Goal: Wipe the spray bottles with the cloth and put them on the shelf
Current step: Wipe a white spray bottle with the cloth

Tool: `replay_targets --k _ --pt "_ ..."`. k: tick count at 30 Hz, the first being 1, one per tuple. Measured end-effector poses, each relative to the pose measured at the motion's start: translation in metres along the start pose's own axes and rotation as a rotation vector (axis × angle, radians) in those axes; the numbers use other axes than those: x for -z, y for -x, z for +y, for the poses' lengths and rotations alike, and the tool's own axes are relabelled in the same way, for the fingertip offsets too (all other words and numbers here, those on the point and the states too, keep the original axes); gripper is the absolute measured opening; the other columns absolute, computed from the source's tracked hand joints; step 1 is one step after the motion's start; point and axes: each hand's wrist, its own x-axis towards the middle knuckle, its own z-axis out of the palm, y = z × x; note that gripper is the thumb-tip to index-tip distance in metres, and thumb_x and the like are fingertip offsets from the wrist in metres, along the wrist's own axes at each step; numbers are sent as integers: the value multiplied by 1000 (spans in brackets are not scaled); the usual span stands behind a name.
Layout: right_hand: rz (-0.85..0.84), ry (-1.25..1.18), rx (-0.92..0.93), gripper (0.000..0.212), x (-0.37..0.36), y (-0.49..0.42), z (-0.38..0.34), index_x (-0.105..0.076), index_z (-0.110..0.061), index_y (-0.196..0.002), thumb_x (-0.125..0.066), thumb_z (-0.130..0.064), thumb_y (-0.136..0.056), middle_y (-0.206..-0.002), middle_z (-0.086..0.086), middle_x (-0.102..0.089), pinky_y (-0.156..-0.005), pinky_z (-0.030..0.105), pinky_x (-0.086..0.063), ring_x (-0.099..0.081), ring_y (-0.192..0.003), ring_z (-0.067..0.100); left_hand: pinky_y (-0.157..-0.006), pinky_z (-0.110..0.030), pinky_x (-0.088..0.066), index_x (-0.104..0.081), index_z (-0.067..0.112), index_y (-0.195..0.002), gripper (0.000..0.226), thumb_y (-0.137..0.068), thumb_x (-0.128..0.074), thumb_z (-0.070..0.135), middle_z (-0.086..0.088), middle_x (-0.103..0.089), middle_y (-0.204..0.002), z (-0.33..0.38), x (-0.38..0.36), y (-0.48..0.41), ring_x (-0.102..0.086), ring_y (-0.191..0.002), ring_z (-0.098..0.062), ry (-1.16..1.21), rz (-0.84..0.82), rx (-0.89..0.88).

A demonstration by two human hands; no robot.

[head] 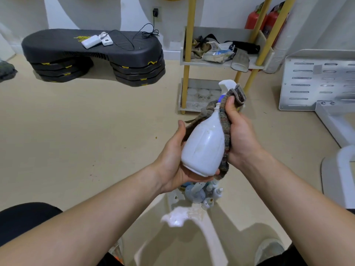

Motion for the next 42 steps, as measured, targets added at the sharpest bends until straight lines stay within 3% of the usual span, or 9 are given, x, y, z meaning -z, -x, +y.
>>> replay_targets --k 4,9,13,19,24,28,34,39,42 --pt "63 92 66 41 -6 0 7 -68 -16 -97 -49 -52 -101 -91 9 -75 -91 47 -56 -73 -90 28 -82 -48 -59 -70 17 -114 90 -86 -20 86 -11 -77 -101 5 -5 -9 -74 -90 -32 -166 351 -154" --pt "235 471 197 46 -22 6 43 -56 -14 -122 -48 -51 -97 -114 7 -70 -96 43 -52 -66 -108 24 -85 -35 -42 -67 18 -102 76 -98 -9 67 -10 -71 -113 5 -9 -17 -62 -110 -32 -728 684 -475" --pt "239 641 249 46 -25 16 60 -44 -10 -132 -52 -42 -100 -135 11 -50 -94 26 -37 -48 -124 23 -78 -35 -39 -62 23 -88 65 -102 -10 60 -5 -71 -98 -4 -7 -20 -60 -98 -29 -898 651 -590" --pt "155 130 -103 40 -7 -4 31 -66 -8 -112 -62 -45 -97 -104 18 -75 -89 51 -58 -73 -98 37 -75 -39 -51 -62 18 -82 61 -95 -27 66 0 -69 -78 -15 -1 -25 -63 -81 -23 -913 593 -659" --pt "170 157 2 37 -9 -1 40 -66 -14 -112 -67 -46 -93 -101 10 -76 -95 53 -56 -74 -96 27 -87 -36 -57 -63 32 -115 63 -75 -50 80 12 -74 -100 -19 -10 -23 -70 -94 -7 -633 453 -525" --pt "91 86 -113 36 -3 -7 19 -70 -15 -97 -67 -51 -91 -88 10 -75 -88 47 -60 -74 -82 27 -88 -51 -59 -70 23 -109 54 -73 -68 64 -4 -77 -101 -10 -8 -20 -74 -95 -24 -445 313 -496" --pt "-110 -112 -196 30 9 -3 -7 -76 -18 -81 -65 -44 -90 -85 7 -74 -81 38 -58 -71 -75 24 -74 -41 -61 -62 15 -128 74 -69 -70 58 -14 -71 -111 -3 7 -16 -70 -94 -28 -54 -43 -191" --pt "16 30 -32 24 0 -9 5 -72 -18 -90 -66 -42 -94 -83 5 -76 -79 42 -60 -72 -78 25 -66 -20 -52 -66 23 -110 26 -96 -57 43 1 -72 -102 -1 -4 -18 -66 -90 -17 -395 341 -462" --pt "153 298 157 31 -11 -8 26 -72 -22 -86 -69 -53 -82 -80 -2 -75 -91 55 -56 -72 -82 23 -74 -22 -47 -63 27 -112 39 -85 -52 53 8 -70 -102 -9 -16 -20 -65 -95 -9 -651 480 -601"
